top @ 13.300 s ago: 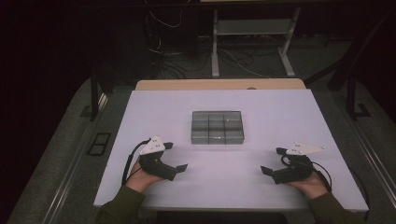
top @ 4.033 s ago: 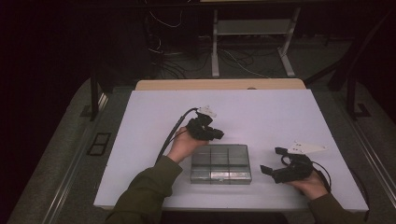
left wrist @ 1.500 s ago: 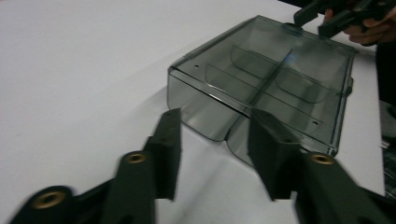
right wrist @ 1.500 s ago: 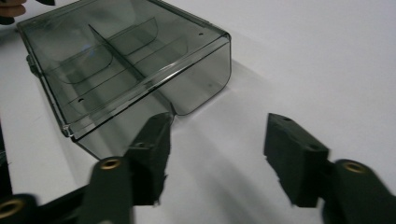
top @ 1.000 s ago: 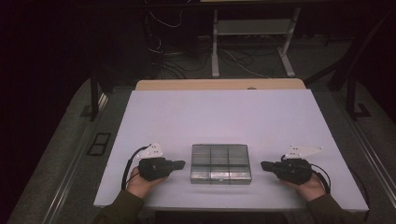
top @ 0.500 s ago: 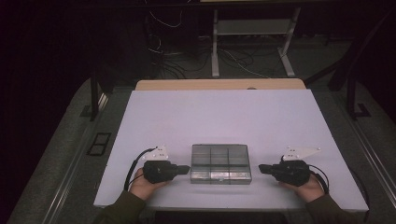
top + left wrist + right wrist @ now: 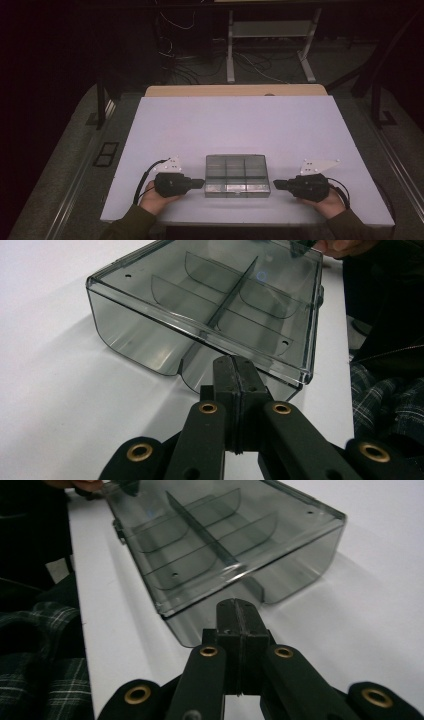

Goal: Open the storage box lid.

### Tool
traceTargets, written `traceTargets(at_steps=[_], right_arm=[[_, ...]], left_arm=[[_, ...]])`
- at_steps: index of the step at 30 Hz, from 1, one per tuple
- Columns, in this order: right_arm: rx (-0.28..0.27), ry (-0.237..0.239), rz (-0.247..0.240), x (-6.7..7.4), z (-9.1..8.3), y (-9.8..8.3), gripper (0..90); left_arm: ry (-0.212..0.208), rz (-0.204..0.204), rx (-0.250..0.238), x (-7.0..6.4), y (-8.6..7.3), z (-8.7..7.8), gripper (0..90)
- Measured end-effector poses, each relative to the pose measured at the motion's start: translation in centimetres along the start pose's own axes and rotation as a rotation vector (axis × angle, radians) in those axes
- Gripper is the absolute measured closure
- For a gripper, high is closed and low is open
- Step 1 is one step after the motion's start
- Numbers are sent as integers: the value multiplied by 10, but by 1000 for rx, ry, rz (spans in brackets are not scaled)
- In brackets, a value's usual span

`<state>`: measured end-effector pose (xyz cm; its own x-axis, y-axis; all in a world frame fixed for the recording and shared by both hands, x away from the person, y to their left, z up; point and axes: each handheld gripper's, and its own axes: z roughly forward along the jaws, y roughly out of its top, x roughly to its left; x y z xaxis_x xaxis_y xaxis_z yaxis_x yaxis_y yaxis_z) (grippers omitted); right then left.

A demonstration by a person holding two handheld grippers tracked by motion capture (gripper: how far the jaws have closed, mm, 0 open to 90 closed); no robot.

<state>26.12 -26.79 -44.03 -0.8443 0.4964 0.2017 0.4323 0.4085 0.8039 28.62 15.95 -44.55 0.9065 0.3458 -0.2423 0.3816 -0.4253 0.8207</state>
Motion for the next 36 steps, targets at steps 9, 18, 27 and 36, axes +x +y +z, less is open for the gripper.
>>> traceTargets(at_steps=[9,18,27,36], right_arm=[[16,30,-18,5,4,1,893],[19,40,-23,6,7,1,894],[24,40,-18,7,7,2,894],[23,41,-20,7,7,2,895]], left_arm=[[-2,-3,-3,0,0,0,889],[0,0,-1,0,0,0,889],[10,-5,-6,-1,0,1,890],[12,-5,-2,-1,1,0,890]])
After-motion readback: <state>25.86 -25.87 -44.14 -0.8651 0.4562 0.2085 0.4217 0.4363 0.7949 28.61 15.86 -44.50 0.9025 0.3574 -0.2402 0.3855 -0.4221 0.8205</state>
